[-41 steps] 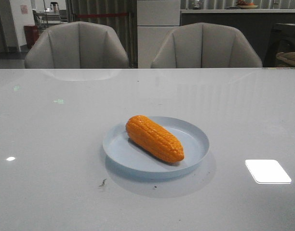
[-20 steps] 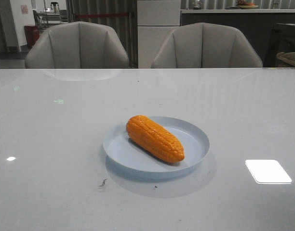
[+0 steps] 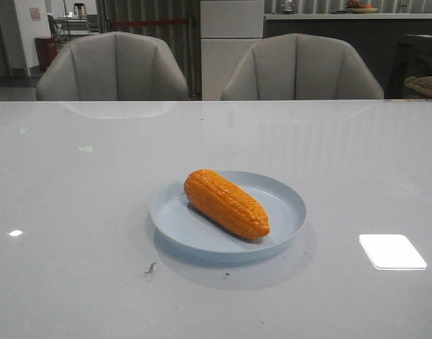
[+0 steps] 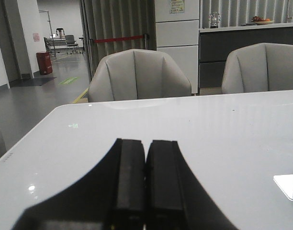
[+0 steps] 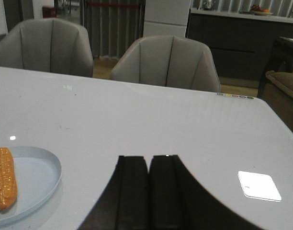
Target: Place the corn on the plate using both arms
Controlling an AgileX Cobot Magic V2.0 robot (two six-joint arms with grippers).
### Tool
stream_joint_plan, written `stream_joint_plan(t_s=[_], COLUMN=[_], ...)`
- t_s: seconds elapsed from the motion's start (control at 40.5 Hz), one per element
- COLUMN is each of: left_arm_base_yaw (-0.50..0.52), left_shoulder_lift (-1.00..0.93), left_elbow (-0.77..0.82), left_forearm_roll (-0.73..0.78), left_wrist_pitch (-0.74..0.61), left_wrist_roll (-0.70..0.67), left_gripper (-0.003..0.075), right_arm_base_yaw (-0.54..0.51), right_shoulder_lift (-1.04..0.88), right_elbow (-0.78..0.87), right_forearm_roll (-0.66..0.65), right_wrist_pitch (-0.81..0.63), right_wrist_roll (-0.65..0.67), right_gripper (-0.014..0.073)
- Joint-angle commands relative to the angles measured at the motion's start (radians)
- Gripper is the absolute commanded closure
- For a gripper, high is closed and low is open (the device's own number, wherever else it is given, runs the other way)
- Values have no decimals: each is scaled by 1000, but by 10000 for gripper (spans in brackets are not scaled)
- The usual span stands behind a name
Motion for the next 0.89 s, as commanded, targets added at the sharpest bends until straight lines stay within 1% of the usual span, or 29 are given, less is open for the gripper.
stream_joint_plan(t_s=[0.0, 0.099, 0.123, 0.173, 0.864], left_arm_base_yaw=[3, 3, 3, 3, 3], left_shoulder_lift=[-19, -19, -19, -19, -19], left_elbow=[37, 37, 37, 37, 37], left_forearm_roll=[-9, -9, -9, -9, -9], left_wrist_pitch=[-81, -81, -81, -81, -81], left_wrist_roll=[-8, -8, -8, -8, -8], left_gripper=[627, 627, 627, 627, 627], right_arm_base_yaw=[-2, -2, -2, -2, -2], right_shoulder_lift=[-30, -28, -28, -29, -29], right_elbow=[70, 171, 163, 159, 164], right_forearm_roll=[-1, 15, 27, 30, 30], right_wrist_pitch=[-185, -232, -162, -125, -129], right_wrist_roll=[42, 57, 63, 63, 63], right_gripper=[537, 537, 537, 537, 537])
